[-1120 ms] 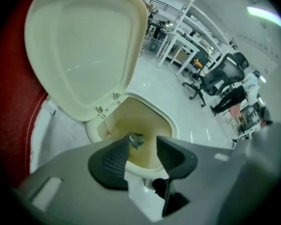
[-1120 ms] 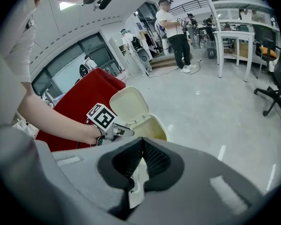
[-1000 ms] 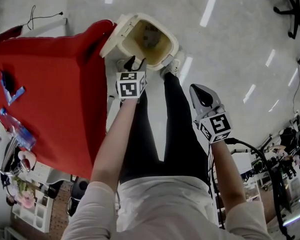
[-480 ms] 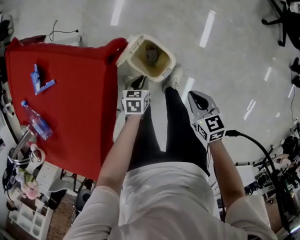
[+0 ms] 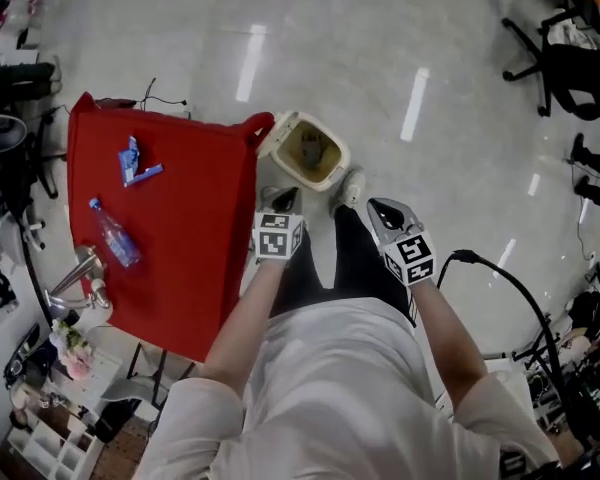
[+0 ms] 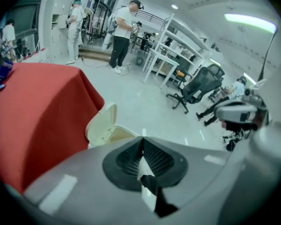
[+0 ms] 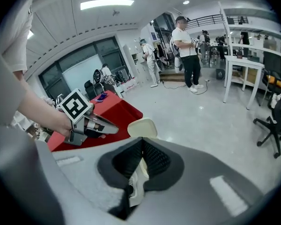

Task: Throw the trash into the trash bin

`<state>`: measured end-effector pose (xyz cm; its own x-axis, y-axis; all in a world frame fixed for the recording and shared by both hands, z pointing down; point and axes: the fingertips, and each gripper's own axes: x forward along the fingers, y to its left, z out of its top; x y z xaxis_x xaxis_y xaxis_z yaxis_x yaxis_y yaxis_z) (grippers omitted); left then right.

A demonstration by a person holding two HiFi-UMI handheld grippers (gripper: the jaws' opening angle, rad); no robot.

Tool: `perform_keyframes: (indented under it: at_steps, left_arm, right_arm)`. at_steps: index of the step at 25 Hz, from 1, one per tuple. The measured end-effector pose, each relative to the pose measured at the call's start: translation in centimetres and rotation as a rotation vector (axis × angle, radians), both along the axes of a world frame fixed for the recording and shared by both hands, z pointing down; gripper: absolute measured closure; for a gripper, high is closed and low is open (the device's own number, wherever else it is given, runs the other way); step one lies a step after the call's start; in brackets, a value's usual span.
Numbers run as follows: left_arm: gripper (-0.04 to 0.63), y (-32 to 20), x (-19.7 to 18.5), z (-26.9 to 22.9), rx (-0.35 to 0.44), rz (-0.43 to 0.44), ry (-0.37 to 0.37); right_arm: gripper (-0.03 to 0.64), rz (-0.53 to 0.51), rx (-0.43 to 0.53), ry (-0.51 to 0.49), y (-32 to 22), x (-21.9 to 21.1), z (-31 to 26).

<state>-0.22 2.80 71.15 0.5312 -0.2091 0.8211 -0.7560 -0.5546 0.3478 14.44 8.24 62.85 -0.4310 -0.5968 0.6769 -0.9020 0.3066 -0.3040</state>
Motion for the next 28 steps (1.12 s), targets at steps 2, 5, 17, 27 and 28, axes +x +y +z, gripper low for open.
perform_keyframes:
  at_steps: [2,5,17,27,28]
  left_arm:
    - [0.588,0.5,-0.2,-2.0,0.004,0.008,0.020]
    - [0.589,0.8,-0.4,-5.4,0.033,0.018,0.076]
    - [0.589,1.6,-2.9,-12.2,0.142,0.060,0.115]
    - [0.588,0.8,-4.1,-14.0,0.154,0.004,0.148]
    - [0.588,0.8,-4.3,-14.1,0.154,0.000,0.149]
  right_arm:
    - [0.615,-0.002,0.011,-0.002,-0.1,-0.1,-1.2]
    - [0.615,-0.014,0.027,0.003,-0.2,-0.4,-2.9]
    - [0.615,-0.024,0.048,-0.022,-0.2,-1.6,-7.1]
    - [0.615,-0.037,0.056,-0.065,-0.9,-3.3,-9.7]
    - [0.615,-0.041,0.062,-0.066,-1.1,-3.5,-10.0]
